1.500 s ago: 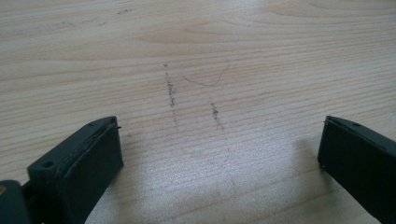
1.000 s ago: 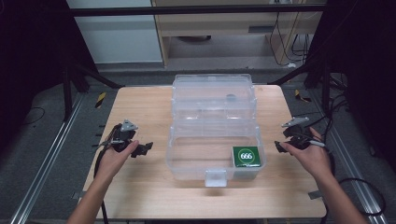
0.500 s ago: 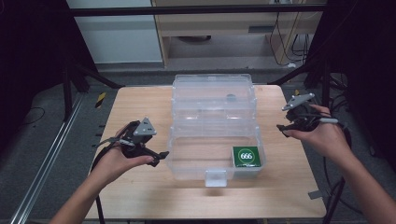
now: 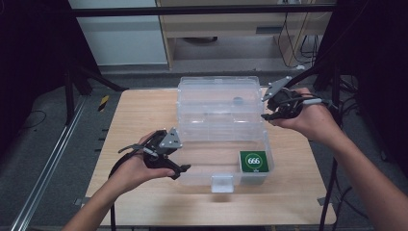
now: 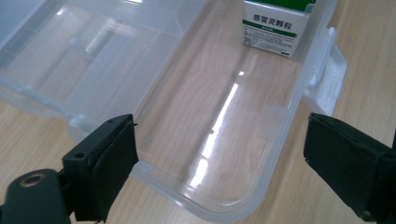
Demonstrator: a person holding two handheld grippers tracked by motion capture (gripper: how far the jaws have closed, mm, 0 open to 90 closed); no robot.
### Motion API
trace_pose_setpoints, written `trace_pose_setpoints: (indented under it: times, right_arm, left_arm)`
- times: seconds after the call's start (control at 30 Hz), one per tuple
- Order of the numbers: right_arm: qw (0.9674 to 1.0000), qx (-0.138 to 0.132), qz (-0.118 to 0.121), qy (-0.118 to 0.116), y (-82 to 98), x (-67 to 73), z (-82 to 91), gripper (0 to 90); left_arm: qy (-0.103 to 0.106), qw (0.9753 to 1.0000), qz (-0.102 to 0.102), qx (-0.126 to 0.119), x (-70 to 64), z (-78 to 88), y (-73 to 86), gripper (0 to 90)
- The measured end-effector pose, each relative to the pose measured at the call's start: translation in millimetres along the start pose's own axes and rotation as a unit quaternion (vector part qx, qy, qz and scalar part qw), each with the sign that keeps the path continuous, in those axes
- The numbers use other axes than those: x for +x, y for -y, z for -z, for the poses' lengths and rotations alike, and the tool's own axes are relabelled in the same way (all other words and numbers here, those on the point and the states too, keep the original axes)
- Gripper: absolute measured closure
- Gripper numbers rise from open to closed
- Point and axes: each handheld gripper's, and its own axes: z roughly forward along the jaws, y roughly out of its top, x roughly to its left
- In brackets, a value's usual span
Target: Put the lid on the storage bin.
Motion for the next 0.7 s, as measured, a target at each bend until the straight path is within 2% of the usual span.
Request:
trace_pose_setpoints:
  times: [0.1,0.13,0.17,0.2,0.37,0.4,0.5,0.6,0.7]
  right_arm:
    - [0.9999,-0.001,0.009,-0.008,-7.1,0.2,-4.0,53.7]
    - [0.9997,0.003,0.021,-0.011,-13.5,1.6,-8.3,55.9]
    - [0.9997,0.003,0.021,-0.011,-13.5,1.6,-8.3,55.9]
    - [0.9993,0.008,0.036,-0.011,-19.4,2.0,-13.2,56.7]
    - [0.9987,0.016,0.047,-0.014,-30.6,-0.8,-26.2,59.0]
    - [0.9981,0.014,0.057,-0.019,-35.6,-1.7,-32.6,59.9]
    - [0.9975,0.017,0.065,-0.021,-39.9,-1.4,-38.6,60.2]
    - [0.9953,0.026,0.089,-0.028,-45.2,-0.5,-47.2,60.9]
    - [0.9931,0.037,0.107,-0.031,-49.5,1.3,-54.2,62.3]
  left_arm:
    - [0.008,0.9999,-0.007,0.006,-2.1,-3.8,-1.1,12.4]
    - [0.014,0.9997,-0.015,0.010,-4.3,-6.7,-2.2,12.8]
    - [0.014,0.9997,-0.015,0.010,-4.3,-6.7,-2.2,13.6]
    - [0.017,0.9995,-0.021,0.014,-5.2,-7.7,-3.0,15.4]
    - [0.032,0.9984,-0.036,0.030,-11.1,-18.4,-5.0,17.3]
    - [0.036,0.9978,-0.040,0.038,-13.9,-23.1,-4.7,19.0]
    - [0.043,0.9967,-0.048,0.050,-14.5,-26.2,-4.4,23.5]
    - [0.047,0.9955,-0.052,0.063,-15.5,-30.8,-3.2,24.5]
    - [0.052,0.9952,-0.055,0.062,-16.5,-33.7,-2.1,26.9]
